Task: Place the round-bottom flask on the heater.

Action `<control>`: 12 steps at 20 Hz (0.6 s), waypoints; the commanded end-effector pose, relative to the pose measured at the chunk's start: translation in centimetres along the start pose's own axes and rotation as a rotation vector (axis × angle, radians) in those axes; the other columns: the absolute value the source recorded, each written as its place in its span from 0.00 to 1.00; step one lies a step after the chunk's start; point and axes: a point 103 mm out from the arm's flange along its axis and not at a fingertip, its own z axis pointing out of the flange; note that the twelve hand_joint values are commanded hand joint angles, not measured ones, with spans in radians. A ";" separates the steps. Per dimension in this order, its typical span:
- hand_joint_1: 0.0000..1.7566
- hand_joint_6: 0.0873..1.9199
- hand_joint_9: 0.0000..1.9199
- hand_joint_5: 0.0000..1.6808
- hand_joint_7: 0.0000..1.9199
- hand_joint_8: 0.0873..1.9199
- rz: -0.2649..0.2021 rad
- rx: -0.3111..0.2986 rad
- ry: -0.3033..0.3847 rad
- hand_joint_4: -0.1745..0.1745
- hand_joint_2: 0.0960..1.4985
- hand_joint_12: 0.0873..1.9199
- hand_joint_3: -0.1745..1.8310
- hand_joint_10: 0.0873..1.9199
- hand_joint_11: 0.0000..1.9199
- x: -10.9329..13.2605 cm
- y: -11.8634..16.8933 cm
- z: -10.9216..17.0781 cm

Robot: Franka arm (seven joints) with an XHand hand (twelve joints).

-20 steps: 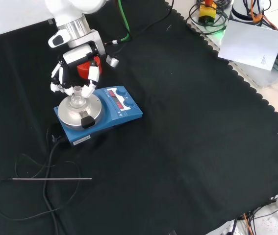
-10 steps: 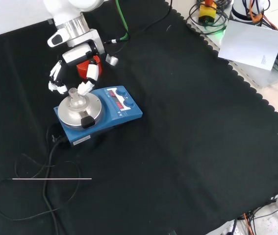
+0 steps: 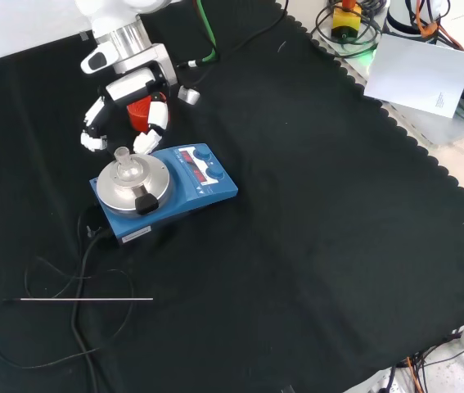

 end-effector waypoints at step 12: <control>0.46 0.18 0.32 0.24 0.19 0.32 0.016 -0.023 -0.119 0.43 0.38 0.68 0.36 0.32 0.18 0.3 -5.7 -2.4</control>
